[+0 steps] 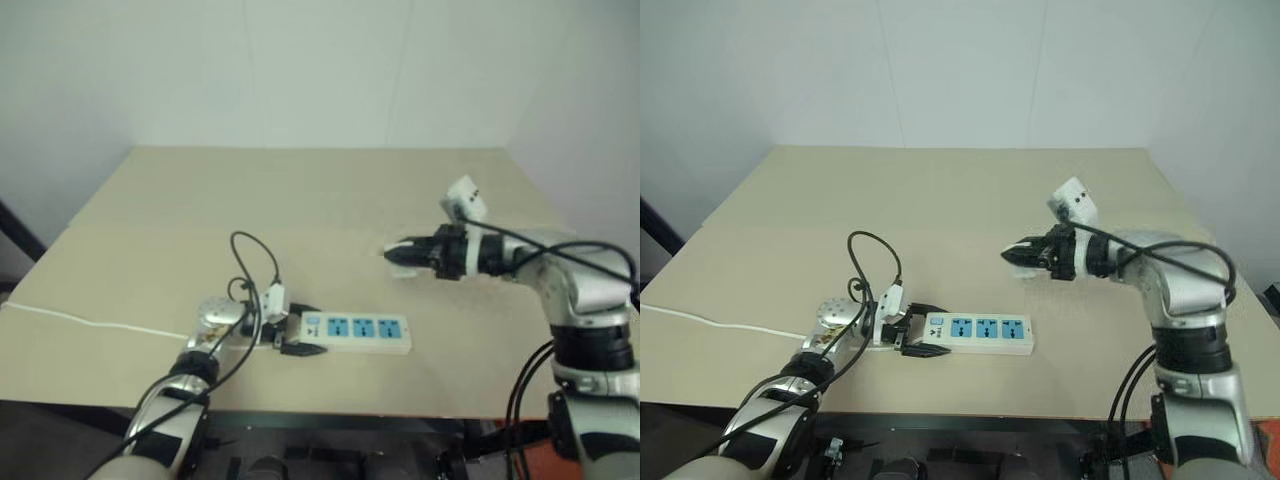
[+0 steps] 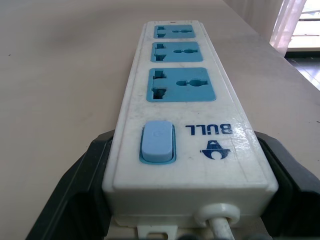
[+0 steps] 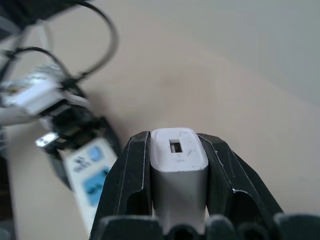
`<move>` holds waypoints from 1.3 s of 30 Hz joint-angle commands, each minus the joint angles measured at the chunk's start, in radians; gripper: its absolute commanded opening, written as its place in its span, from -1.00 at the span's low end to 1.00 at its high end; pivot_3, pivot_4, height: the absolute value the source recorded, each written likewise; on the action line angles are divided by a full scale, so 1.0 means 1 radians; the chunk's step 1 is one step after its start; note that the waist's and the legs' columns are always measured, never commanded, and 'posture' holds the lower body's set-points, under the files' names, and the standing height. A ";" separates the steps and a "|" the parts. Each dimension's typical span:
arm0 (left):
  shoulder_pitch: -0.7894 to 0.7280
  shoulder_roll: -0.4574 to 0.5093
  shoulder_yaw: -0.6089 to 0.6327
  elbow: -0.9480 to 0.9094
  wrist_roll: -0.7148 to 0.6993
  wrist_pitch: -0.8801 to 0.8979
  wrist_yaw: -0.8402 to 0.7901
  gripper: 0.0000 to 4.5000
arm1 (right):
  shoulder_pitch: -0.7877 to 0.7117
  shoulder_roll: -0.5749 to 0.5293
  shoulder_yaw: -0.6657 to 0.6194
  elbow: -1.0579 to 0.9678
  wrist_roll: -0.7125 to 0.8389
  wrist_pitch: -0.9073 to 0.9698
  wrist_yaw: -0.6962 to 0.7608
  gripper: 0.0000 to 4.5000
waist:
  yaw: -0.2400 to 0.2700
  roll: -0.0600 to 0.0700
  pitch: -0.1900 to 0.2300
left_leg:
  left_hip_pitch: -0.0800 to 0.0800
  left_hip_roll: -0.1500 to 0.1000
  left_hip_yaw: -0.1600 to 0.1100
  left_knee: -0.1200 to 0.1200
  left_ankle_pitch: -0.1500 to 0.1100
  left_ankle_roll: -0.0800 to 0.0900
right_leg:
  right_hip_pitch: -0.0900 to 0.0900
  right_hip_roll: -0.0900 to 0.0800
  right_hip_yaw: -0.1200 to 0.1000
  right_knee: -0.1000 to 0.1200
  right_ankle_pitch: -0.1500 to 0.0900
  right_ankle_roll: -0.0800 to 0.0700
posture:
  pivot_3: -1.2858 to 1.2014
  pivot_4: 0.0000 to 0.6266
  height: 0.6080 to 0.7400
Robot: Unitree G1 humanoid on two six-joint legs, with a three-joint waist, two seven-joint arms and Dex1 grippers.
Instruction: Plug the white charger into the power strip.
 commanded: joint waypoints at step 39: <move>0.016 0.024 -0.047 -0.011 0.038 0.015 -0.014 0.47 | 0.206 0.290 0.223 0.320 -0.087 -0.856 0.130 -0.50 | -0.006 0.000 0.000 | 0.001 0.000 0.000 0.000 0.000 0.000 | 0.001 0.001 0.000 0.000 0.000 0.000 | 0.03 -0.52 1.00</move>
